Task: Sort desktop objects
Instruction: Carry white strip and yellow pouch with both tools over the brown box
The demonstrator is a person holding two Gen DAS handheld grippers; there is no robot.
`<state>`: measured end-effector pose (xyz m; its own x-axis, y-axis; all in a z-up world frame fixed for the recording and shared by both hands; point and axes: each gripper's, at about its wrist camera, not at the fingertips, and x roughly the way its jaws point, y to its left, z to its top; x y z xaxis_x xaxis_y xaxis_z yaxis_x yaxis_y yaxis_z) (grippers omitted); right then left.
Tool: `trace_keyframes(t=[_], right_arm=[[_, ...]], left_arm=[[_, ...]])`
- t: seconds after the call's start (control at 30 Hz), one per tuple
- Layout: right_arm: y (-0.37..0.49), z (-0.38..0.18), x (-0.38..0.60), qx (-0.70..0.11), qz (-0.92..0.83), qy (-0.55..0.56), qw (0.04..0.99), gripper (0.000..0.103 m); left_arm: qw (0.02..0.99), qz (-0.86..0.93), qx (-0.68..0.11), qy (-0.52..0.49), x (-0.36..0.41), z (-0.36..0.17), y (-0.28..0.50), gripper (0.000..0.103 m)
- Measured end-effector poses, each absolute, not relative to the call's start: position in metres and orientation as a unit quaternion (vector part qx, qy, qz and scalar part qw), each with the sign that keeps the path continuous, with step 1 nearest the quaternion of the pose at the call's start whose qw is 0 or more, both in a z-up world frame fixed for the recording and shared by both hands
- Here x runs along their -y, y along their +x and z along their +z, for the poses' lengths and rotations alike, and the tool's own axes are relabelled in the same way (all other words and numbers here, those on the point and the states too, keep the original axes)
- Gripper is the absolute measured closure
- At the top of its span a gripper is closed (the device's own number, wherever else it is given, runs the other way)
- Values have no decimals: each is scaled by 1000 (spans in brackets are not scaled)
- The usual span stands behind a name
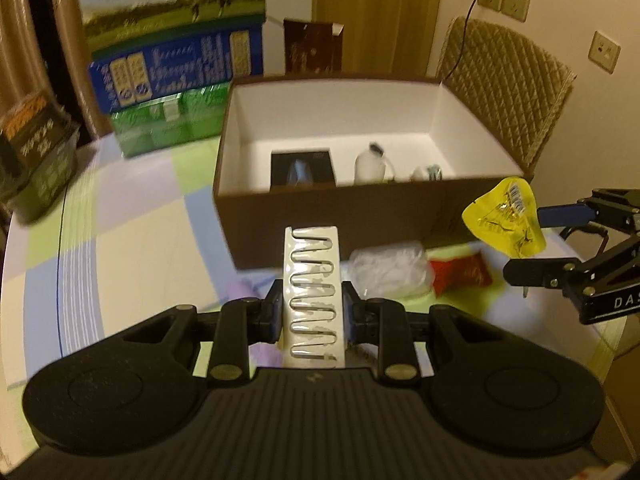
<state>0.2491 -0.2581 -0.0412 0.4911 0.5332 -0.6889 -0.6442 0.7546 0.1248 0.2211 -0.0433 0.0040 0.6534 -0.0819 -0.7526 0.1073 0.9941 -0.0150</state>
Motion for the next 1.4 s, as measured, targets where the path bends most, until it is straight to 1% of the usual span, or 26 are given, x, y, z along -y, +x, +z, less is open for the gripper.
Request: trace_keyframes(t=[0.37, 0.67, 0.97, 1.4], right_arm=[[293, -12, 264, -345, 319, -59, 881, 20], [346, 2, 257, -337, 303, -40, 891, 20], [397, -8, 245, -356, 289, -42, 888, 20], [465, -49, 236, -406, 255, -45, 876, 20]], left_arm=[[921, -66, -382, 22, 55, 28, 271, 79], [927, -72, -367, 30, 62, 45, 329, 79], [919, -68, -387, 34, 65, 28, 382, 79], [908, -49, -412, 59, 69, -7, 459, 79]])
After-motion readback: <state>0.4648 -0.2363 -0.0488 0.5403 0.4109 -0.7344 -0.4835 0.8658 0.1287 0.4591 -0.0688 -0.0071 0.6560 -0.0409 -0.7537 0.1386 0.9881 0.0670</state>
